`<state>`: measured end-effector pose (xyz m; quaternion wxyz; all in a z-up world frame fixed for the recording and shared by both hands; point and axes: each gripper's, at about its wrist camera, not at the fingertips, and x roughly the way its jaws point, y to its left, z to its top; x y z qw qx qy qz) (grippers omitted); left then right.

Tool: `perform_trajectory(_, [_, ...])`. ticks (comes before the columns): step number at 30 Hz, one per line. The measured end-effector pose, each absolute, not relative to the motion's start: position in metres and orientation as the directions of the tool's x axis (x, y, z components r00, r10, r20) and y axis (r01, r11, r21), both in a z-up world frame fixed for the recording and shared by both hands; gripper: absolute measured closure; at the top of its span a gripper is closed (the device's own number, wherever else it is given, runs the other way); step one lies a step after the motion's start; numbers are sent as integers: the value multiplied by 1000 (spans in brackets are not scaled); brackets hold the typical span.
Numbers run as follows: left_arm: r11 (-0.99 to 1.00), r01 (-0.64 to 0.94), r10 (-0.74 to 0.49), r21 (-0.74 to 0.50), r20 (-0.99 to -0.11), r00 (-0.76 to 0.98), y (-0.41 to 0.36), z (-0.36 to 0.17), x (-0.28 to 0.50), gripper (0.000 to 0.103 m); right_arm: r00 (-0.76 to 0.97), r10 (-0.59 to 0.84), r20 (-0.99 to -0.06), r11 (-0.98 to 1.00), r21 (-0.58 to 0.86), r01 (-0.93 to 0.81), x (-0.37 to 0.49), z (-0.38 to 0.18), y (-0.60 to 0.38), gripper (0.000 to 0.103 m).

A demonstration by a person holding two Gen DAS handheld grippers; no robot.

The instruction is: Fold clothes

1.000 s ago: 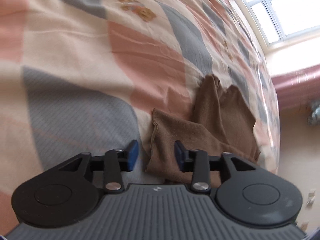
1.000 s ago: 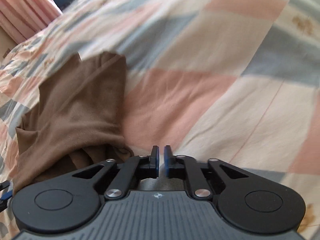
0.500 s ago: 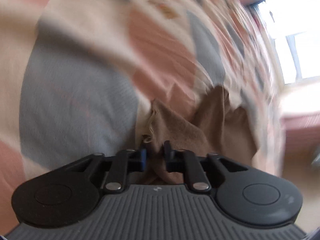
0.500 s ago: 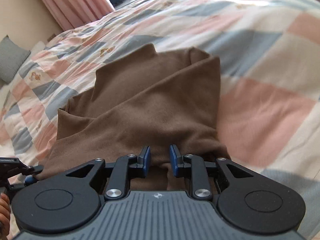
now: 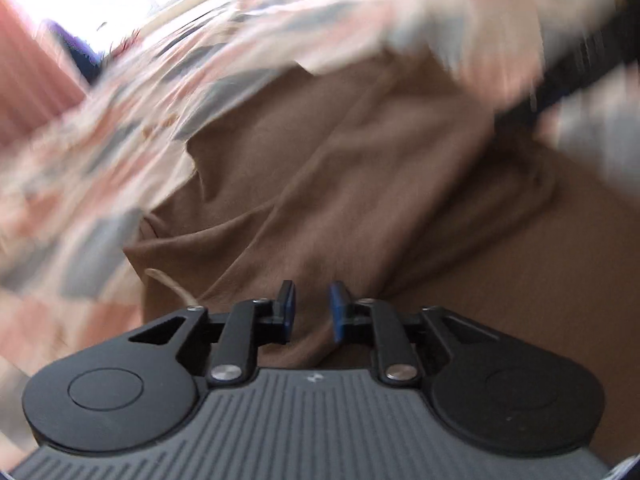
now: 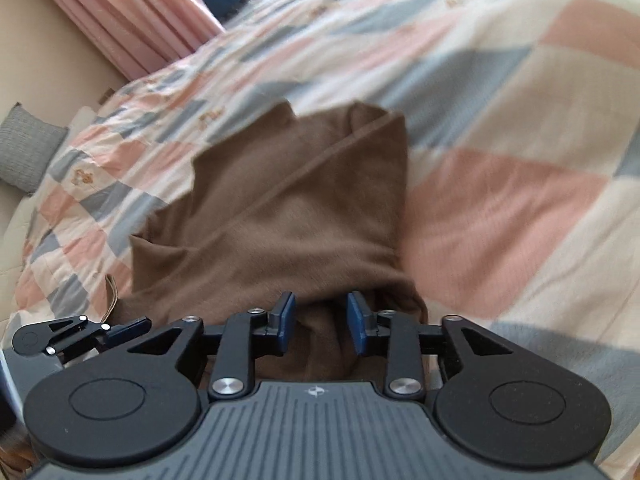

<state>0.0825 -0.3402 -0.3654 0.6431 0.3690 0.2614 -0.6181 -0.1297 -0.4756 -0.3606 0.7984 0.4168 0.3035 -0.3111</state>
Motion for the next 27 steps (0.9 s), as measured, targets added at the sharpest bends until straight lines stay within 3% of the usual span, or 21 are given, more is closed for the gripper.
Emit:
perform_trajectory(3, [91,996,-637,-7,-769,53,-317,-333,110,79,652,-236,-721,501,485,717,-121,-348,-475,68])
perform_trajectory(4, [144,989,-638,-47,-768,56,-307,-327,120,68,665,-228,-711,522,487,700,-115,-344,-473,67])
perform_trajectory(5, [195,977,-640,-88,-766,59,-296,-321,131,65,680,-214,-701,541,495,680,-108,-340,-471,66])
perform_trajectory(9, [387,903,-589,-188,-803,85,-254,-323,181,64,721,-135,-679,695,454,558,-59,-334,-444,66])
perform_trajectory(12, [484,844,-554,-232,-828,91,-229,-328,219,64,734,-63,-677,850,349,395,-8,-335,-400,66])
perform_trajectory(17, [503,791,-593,-348,-805,24,-207,-332,257,64,727,7,-687,992,98,83,69,-350,-311,67])
perform_trajectory(23, [499,705,-645,-504,-760,-87,-194,-350,287,62,662,-122,-739,956,-266,-121,122,-383,-240,57])
perform_trajectory(25, [501,669,-658,-549,-744,-118,-194,-358,296,62,643,-188,-742,921,-361,-148,130,-397,-229,64])
perform_trajectory(26, [503,652,-664,-568,-737,-130,-195,-362,300,62,636,-203,-744,917,-372,-144,133,-400,-229,75])
perform_trajectory(27, [503,633,-671,-589,-727,-144,-196,-365,305,62,634,-201,-746,927,-355,-123,135,-401,-232,94])
